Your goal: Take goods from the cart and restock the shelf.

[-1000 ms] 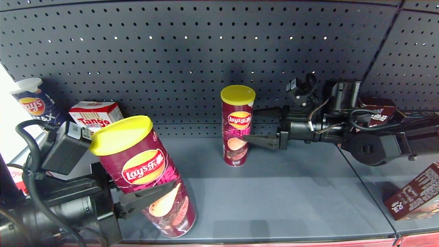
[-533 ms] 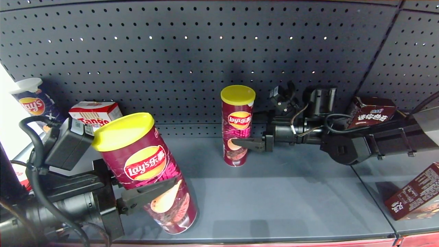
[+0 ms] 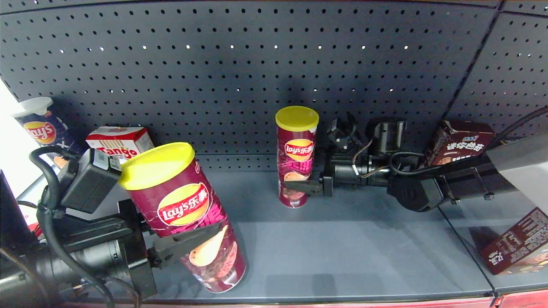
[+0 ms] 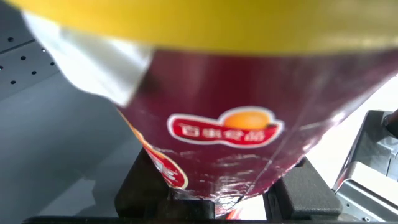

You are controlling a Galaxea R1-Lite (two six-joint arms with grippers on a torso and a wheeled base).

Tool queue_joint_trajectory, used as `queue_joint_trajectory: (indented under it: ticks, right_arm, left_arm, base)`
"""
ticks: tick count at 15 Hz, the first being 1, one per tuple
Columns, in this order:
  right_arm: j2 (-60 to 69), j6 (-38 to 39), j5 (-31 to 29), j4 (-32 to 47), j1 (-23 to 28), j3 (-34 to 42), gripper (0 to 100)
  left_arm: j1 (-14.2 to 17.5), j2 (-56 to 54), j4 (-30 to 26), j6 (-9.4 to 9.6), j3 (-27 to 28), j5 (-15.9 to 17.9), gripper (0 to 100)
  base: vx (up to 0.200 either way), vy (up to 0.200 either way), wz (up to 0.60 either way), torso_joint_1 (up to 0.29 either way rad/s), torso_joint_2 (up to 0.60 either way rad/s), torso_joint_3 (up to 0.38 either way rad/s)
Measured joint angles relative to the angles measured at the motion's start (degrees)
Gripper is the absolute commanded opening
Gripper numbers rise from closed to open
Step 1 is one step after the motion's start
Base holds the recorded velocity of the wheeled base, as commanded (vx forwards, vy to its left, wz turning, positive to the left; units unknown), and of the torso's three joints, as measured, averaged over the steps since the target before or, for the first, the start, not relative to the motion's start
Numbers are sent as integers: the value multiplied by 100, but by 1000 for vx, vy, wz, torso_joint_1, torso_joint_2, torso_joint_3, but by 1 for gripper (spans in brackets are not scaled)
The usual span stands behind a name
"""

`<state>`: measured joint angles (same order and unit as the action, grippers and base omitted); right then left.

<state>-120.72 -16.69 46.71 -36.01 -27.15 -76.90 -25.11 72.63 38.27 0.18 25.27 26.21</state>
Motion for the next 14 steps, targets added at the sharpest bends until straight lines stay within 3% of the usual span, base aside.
queue_joint_trajectory:
  ticks: [4, 5, 14]
  right_arm:
    - [-129, -6, 48, -61, -18, -33, 100]
    - [-150, -2, 160, -83, -18, -37, 0]
    - [-163, -17, 305, -99, -35, 27, 0]
  left_arm:
    - [-2, 2, 2, 0, -17, -2, 0]
    - [0, 2, 5, 0, -20, -2, 0]
    - [0, 2, 2, 0, -28, -7, 0]
  base:
    - [0, 0, 0, 0, 0, 0]
    - [0, 0, 0, 0, 0, 0]
    - [0, 0, 0, 0, 0, 0]
